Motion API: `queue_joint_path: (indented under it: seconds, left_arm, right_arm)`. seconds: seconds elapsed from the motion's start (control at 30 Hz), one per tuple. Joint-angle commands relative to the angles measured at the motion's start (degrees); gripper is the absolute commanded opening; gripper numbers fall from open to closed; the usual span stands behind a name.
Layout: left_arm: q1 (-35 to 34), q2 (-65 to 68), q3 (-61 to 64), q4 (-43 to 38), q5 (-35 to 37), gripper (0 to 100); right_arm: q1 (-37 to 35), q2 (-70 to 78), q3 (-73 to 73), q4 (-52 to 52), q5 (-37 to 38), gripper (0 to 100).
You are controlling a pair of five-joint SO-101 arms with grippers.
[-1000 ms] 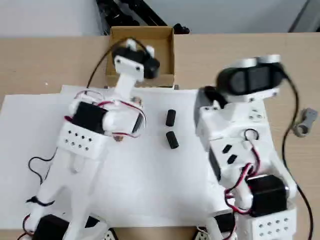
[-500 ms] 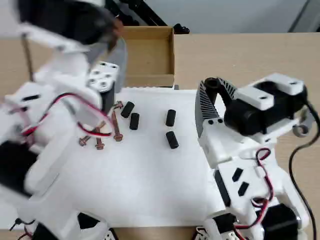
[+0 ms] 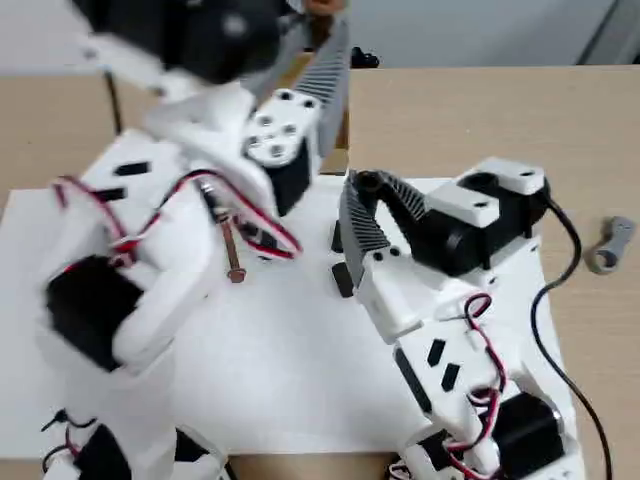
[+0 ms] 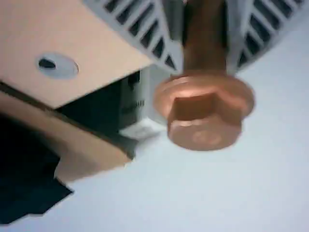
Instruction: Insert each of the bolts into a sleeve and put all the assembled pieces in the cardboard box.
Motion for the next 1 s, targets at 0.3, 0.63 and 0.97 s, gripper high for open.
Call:
queue_joint_path:
  seconds: [0.3,0.63,0.97]
  left_arm:
    - [0.4,0.5,7.3,-3.2,16.6,1]
    - [-0.2,0.0,11.6,1.4,16.4,1]
    - [-0.1,0.0,5.7,10.2,15.0,1]
  right_arm:
    - [-3.6,-0.6,-0.4,-2.0,-0.8,0.3]
    - [-3.2,-0.6,-0.4,-2.0,-0.9,0.3]
    - [-3.2,-0.4,-0.4,-1.6,-0.8,0.3]
